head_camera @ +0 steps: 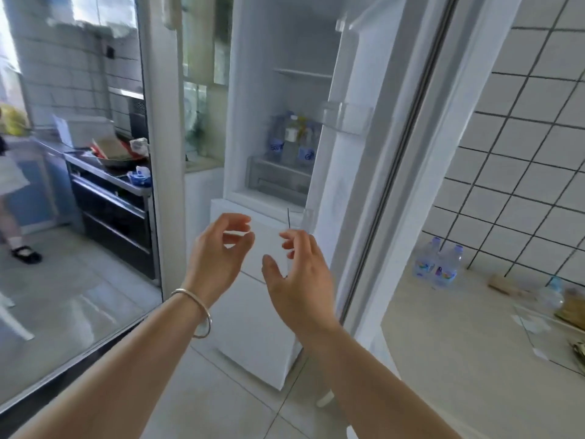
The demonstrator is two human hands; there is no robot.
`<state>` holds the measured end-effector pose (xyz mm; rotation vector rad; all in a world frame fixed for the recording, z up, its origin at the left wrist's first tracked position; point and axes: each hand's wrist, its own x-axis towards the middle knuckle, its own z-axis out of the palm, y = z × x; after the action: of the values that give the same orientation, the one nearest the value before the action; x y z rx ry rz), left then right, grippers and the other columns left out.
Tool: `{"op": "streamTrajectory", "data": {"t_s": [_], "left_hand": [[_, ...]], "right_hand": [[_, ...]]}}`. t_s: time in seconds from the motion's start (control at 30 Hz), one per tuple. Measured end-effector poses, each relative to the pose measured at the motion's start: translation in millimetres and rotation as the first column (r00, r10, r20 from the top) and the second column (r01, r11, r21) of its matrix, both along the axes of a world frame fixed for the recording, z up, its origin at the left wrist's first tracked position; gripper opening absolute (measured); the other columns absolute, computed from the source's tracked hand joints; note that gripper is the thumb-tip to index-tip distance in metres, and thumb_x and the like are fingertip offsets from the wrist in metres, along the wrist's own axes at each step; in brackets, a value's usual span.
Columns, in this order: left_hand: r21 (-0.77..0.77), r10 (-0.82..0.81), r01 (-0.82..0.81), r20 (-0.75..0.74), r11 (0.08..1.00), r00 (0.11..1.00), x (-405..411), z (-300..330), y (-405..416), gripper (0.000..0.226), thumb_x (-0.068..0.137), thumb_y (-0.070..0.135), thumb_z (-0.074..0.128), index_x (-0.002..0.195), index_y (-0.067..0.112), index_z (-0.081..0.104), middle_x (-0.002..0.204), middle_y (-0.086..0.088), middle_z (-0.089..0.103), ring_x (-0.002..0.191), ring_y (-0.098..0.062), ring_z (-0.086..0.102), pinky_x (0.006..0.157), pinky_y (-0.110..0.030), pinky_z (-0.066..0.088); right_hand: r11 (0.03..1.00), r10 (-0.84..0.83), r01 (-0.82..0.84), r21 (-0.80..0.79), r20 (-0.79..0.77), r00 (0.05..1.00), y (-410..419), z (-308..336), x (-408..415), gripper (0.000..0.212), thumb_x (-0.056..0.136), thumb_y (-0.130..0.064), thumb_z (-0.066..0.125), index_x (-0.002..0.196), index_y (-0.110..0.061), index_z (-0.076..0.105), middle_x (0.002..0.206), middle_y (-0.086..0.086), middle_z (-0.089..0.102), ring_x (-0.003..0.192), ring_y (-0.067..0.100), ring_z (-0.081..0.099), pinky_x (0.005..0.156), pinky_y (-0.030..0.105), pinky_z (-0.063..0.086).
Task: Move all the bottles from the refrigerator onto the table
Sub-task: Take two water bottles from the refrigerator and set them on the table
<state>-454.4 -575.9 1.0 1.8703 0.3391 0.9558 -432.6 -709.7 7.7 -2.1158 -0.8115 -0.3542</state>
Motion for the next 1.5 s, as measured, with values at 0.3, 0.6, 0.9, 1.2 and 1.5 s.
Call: {"op": "streamTrajectory", "data": {"t_s": [0.3,0.6,0.9,1.2,1.5], "left_hand": [[0.059,-0.131,0.133,-0.027,0.989,0.991,57.2,21.6,166.9,0.019,0.086,0.015,0.062,0.105,0.021,0.061,0.097,0.005,0.065,0.083,0.002,0.058,0.066,0.001,0.04],[-0.015,-0.215,0.214,-0.025,0.977,0.976,167.5,11.2,270.5,0.02,0.086,0.019,0.062,0.102,0.028,0.056,0.092,0.016,0.061,0.082,-0.003,0.059,0.065,-0.014,0.044],[0.015,-0.197,0.199,-0.076,0.98,0.977,329.5,31.5,346.9,0.02,0.086,0.018,0.061,0.106,0.024,0.058,0.093,0.007,0.063,0.077,-0.005,0.058,0.056,-0.011,0.042],[-0.028,-0.328,0.327,-0.071,0.945,0.942,485.3,34.5,388.0,0.023,0.086,0.014,0.061,0.107,0.022,0.057,0.09,0.006,0.063,0.08,-0.016,0.061,0.064,-0.018,0.043],[-0.058,-0.411,0.407,-0.1,0.911,0.906,646.3,44.8,409.6,0.022,0.082,0.018,0.062,0.101,0.026,0.057,0.094,0.005,0.062,0.086,-0.016,0.06,0.076,-0.023,0.044]], "right_hand": [[0.969,-0.237,0.246,0.019,-0.211,0.948,165.9,8.4,73.5,0.039,0.087,-0.035,0.052,0.124,-0.026,0.043,0.123,-0.008,0.052,0.11,0.013,0.052,0.089,0.034,0.046],[0.933,-0.33,0.356,0.043,-0.286,0.9,264.2,3.8,191.2,0.038,0.087,-0.03,0.054,0.123,-0.02,0.047,0.12,-0.003,0.053,0.095,0.012,0.048,0.077,0.025,0.033],[0.918,-0.347,0.389,0.077,-0.319,0.882,341.8,14.2,364.5,0.042,0.085,-0.029,0.052,0.125,-0.019,0.046,0.119,0.0,0.055,0.099,0.016,0.054,0.076,0.028,0.037],[0.879,-0.419,0.463,0.112,-0.282,0.863,380.5,21.6,503.5,0.041,0.086,-0.026,0.055,0.124,-0.015,0.048,0.121,0.003,0.057,0.108,0.022,0.054,0.077,0.026,0.032],[0.792,-0.54,0.594,0.141,-0.292,0.789,417.6,21.9,634.9,0.039,0.085,-0.03,0.057,0.12,-0.014,0.051,0.117,0.003,0.059,0.108,0.024,0.056,0.08,0.03,0.041]]}}
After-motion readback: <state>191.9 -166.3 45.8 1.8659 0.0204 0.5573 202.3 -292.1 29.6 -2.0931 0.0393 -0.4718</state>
